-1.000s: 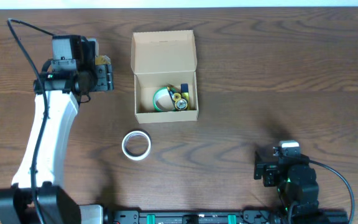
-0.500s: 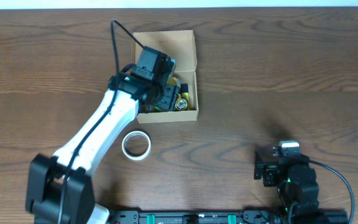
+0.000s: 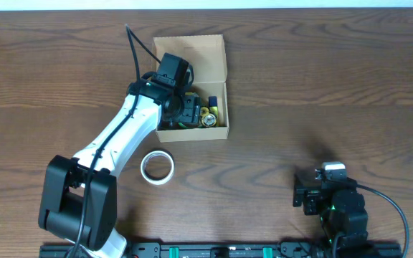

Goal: Pack container
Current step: 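Lift the notepad with the left gripper and place it in the box, then move the left gripper to the white tape roll and grasp it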

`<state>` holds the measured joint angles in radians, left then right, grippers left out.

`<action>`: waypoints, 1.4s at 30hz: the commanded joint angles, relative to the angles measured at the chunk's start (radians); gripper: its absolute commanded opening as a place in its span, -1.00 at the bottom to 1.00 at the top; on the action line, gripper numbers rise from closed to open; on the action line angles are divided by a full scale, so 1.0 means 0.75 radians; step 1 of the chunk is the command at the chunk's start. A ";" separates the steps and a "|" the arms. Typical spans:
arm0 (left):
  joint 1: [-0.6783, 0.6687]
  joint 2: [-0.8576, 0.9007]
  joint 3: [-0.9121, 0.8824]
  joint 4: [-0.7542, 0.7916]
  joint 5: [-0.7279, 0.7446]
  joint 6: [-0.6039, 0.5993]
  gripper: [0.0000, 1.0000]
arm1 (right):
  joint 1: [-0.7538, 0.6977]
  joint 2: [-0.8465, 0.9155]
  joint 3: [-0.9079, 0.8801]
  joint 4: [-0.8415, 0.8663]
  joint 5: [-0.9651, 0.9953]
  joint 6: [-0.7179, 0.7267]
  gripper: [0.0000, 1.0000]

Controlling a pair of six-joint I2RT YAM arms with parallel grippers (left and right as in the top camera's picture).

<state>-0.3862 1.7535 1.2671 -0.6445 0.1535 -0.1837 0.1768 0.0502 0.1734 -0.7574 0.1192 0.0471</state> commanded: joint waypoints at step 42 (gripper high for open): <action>-0.009 -1.113 -0.818 -0.128 -0.403 -1.373 0.76 | -0.009 -0.008 -0.011 -0.002 -0.005 -0.015 0.99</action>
<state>-0.3908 0.9073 0.6689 -0.7101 -0.0875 -1.0256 0.1768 0.0502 0.1734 -0.7574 0.1192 0.0471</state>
